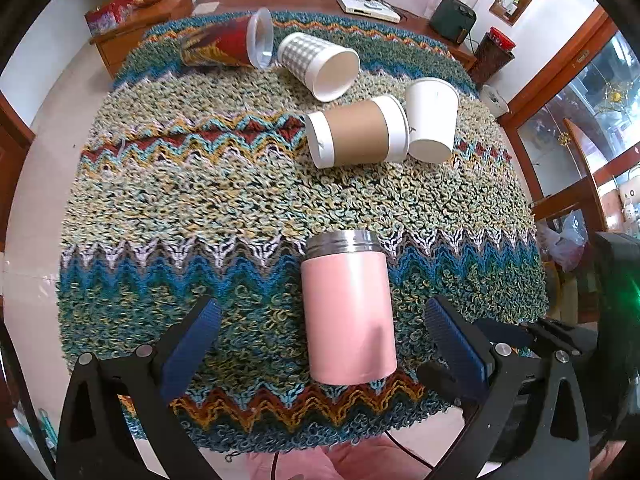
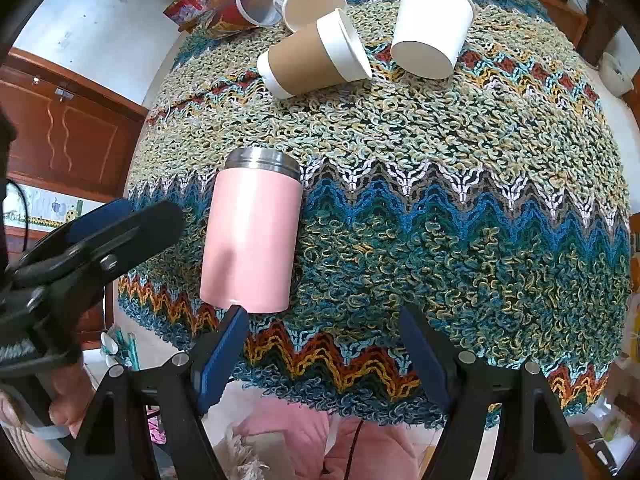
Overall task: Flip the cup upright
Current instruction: 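Grasp the upright pink tumbler with the left gripper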
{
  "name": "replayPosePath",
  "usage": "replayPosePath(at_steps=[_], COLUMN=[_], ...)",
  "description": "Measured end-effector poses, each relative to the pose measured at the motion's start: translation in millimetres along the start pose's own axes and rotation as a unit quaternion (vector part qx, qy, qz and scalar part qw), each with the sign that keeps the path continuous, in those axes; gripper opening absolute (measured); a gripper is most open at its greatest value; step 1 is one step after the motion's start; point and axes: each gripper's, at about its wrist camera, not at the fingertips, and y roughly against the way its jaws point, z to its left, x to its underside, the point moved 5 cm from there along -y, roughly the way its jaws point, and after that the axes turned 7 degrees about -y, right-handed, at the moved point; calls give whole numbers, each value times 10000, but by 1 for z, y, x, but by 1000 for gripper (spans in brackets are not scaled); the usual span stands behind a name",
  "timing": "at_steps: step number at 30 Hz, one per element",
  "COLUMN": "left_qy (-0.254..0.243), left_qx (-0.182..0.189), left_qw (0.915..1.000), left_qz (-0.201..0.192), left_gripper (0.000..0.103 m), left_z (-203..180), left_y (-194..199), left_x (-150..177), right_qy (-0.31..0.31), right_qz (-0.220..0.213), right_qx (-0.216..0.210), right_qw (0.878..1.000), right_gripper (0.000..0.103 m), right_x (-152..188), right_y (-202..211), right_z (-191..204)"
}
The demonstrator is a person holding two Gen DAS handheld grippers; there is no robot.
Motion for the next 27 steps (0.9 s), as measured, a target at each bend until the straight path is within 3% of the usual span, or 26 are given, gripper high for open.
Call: replayPosePath(at_steps=[7, 19, 23, 27], left_qy=[-32, 220, 241, 378], left_qx=[98, 256, 195, 202], left_qw=[9996, 9941, 9919, 9891], left_qz=[260, 1030, 1233, 1406], left_gripper=[102, 102, 80, 79], left_z=[-9, -17, -21, -23], left_y=[-31, -80, -88, -94], left_x=[-3, 5, 8, 11], right_qy=[95, 37, -28, -60], right_qz=[-113, -115, -93, -69], right_qx=[79, -10, -57, -89], right_qw=[9999, 9999, 9999, 9999], right_gripper=[78, 78, 78, 78], right_x=[2, 7, 14, 18], right_y=[-1, -11, -12, -14], right_z=[1, -7, -14, -21])
